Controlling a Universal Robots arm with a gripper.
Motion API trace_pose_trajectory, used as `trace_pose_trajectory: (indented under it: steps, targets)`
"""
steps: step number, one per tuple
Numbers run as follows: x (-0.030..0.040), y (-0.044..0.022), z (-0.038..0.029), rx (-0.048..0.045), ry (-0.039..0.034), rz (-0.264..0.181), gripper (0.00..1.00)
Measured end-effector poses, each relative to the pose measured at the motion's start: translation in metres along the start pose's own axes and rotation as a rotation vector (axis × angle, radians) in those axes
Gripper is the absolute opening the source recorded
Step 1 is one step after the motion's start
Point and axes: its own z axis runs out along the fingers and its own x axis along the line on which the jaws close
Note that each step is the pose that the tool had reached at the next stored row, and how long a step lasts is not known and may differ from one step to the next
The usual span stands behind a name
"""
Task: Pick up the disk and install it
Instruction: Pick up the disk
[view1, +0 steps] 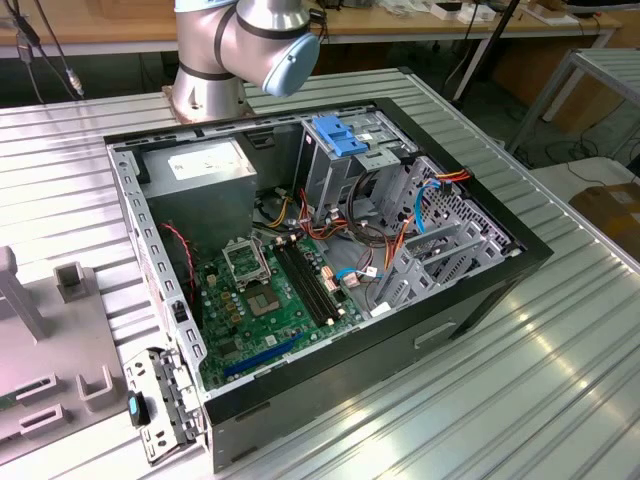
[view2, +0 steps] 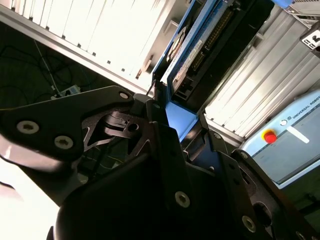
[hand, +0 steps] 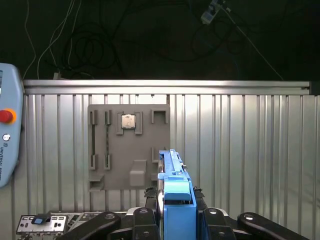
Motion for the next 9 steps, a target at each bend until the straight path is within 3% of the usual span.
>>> trace_pose_trajectory:
  steps: [9]
  targets:
    - [-0.0001, -0.0099, 0.0001, 0.0, 0.0, 0.0, 0.37]
